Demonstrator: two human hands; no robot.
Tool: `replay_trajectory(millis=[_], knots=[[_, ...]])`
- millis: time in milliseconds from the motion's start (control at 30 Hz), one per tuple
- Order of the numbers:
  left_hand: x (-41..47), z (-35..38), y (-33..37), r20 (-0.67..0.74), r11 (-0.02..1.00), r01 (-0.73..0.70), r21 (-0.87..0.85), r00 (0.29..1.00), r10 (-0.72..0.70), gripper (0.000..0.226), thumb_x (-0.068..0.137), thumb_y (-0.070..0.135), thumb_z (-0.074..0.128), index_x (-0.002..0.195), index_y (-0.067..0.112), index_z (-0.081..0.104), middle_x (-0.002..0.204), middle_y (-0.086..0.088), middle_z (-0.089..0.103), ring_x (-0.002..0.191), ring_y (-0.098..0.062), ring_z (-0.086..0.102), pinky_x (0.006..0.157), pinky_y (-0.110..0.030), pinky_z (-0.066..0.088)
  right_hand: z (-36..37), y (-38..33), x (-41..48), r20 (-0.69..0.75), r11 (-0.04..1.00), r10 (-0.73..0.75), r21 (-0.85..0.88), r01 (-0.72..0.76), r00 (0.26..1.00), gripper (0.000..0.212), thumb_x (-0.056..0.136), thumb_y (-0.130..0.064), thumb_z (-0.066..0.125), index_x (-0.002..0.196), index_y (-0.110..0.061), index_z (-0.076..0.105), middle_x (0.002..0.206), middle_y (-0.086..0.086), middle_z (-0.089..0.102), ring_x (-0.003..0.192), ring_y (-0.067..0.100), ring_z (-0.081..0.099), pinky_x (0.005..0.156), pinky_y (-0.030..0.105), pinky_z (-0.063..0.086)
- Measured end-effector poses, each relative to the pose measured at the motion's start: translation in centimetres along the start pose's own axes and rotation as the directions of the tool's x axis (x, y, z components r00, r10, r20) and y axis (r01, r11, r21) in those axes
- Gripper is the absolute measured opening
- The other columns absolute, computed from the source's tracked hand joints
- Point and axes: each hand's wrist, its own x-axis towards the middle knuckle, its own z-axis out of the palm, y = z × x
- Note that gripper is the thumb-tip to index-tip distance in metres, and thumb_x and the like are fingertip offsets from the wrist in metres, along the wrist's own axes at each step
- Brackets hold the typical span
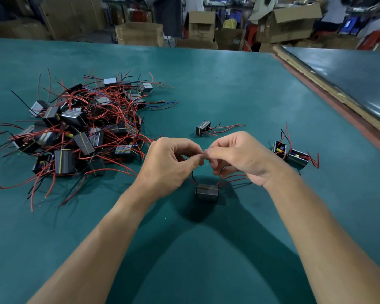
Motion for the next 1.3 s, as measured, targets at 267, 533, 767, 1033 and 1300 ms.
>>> replay_trajectory(millis=[267,533,767,1033,1300], knots=[[-0.2,-0.1,0.0,0.001,0.999,-0.012,0.03,1.0,0.012,0.011,0.084,0.014,0.073,0.076,0.021,0.075,0.062,0.01,0.068,0.049,-0.005,0.048,0.05,-0.017,0.038,0.2,0.3,0.3,-0.044,1.0,-0.02,-0.009,0.02,0.999,0.029,0.091,-0.017,0.066,0.063,-0.009,0.067,0.057,0.0,0.065,0.054,0.013,0.062,0.052,0.022,0.05],[-0.2,0.0,0.7,0.026,0.994,0.075,-0.08,0.997,-0.073,0.014,0.087,0.004,0.069,0.076,0.011,0.074,0.066,-0.002,0.072,0.053,-0.018,0.055,0.053,-0.044,0.053,0.0,0.6,0.6,-0.042,0.999,-0.049,-0.019,0.048,0.998,0.024,0.084,-0.004,0.066,0.061,-0.008,0.07,0.057,0.005,0.067,0.052,0.014,0.063,0.051,0.023,0.052],[-0.1,-0.4,1.1,0.094,0.925,0.259,-0.279,0.966,-0.242,0.009,0.089,0.002,0.065,0.084,0.0,0.072,0.068,-0.007,0.072,0.043,-0.01,0.051,0.049,-0.019,0.047,-0.1,0.5,0.2,-0.07,0.941,-0.292,-0.198,0.273,0.954,0.018,0.085,-0.008,0.069,0.067,-0.005,0.071,0.061,0.01,0.07,0.054,0.015,0.061,0.058,0.037,0.055],[-0.1,-0.6,1.3,0.133,0.892,0.314,-0.325,0.949,-0.286,0.014,0.092,0.004,0.061,0.083,0.003,0.071,0.072,-0.007,0.072,0.044,-0.011,0.051,0.049,-0.019,0.045,-0.1,0.5,0.3,-0.088,0.901,-0.37,-0.277,0.334,0.925,0.016,0.082,-0.01,0.07,0.066,-0.009,0.072,0.062,0.01,0.07,0.055,0.017,0.059,0.06,0.045,0.054],[0.0,-0.9,1.1,0.175,0.903,0.33,-0.274,0.941,-0.291,0.014,0.092,0.011,0.063,0.082,0.008,0.073,0.076,-0.007,0.074,0.045,-0.01,0.053,0.047,-0.019,0.042,-0.3,0.8,0.3,-0.071,0.905,-0.376,-0.244,0.349,0.924,0.016,0.082,-0.007,0.071,0.066,-0.008,0.072,0.062,0.008,0.071,0.055,0.015,0.062,0.058,0.042,0.054]])
